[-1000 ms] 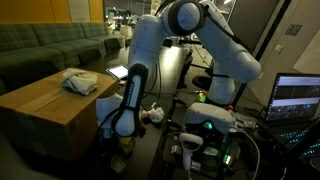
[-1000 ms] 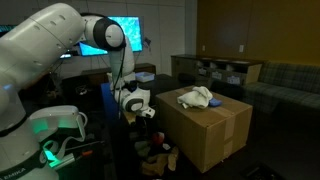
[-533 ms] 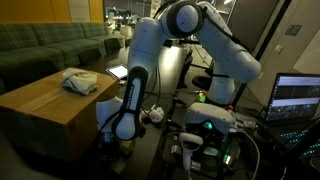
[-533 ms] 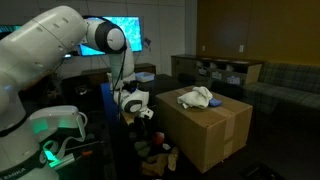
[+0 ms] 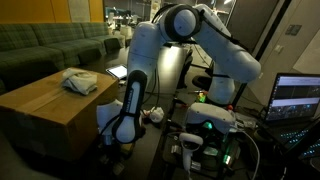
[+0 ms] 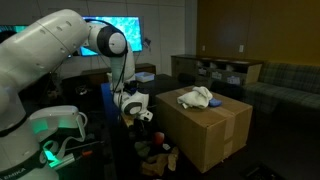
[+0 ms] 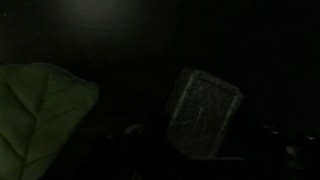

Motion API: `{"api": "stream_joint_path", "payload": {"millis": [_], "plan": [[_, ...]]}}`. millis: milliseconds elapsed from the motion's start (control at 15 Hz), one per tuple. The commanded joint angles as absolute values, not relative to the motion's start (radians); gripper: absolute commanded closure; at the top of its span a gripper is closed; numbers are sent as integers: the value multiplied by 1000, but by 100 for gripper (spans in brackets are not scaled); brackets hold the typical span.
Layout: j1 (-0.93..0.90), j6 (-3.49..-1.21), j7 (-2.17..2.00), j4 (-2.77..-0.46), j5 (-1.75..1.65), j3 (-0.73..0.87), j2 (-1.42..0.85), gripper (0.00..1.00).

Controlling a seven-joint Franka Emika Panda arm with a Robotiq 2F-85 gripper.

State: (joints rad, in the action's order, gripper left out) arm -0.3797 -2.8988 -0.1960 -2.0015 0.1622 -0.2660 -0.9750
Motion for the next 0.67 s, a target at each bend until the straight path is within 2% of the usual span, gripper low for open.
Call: {"api": "stream_joint_path", "payload": {"millis": [0,133,600], "plan": [[-384,-2910,-193,-1995,155,-271,-967,49],[-394,-2903,-198,-2002,151,-265,-950,63],[-436,-2872,-215,-2054,144,-245,-842,65]]}}
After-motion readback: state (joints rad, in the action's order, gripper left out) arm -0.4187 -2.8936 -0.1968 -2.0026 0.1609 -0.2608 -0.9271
